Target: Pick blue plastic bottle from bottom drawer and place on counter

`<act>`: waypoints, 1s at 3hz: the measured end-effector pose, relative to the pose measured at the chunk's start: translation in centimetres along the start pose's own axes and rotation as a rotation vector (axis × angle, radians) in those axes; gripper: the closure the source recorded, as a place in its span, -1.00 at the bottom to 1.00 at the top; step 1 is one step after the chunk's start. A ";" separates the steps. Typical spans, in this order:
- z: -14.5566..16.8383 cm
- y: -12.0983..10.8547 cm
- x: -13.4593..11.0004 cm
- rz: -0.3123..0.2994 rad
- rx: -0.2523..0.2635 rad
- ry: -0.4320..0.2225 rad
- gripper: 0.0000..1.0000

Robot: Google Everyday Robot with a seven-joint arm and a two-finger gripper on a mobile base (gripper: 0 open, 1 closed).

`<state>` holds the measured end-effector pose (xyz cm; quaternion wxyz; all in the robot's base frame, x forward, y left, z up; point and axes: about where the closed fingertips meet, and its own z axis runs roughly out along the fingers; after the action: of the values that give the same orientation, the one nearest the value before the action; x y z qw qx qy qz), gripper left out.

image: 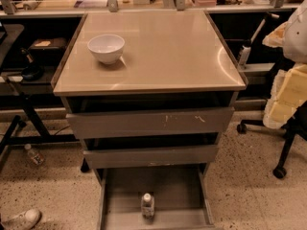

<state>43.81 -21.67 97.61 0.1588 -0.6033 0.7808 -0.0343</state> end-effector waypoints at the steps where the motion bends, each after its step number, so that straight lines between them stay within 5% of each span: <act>1: 0.0 0.0 0.0 0.000 0.000 0.000 -1.00; 3: 7.6 2.9 0.5 0.030 -0.092 -0.033 -1.00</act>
Offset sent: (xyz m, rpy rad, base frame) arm -0.0069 0.0059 -0.0651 0.0443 0.0949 -0.0179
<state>43.22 -20.28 89.65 0.1440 -0.5986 0.7879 0.0140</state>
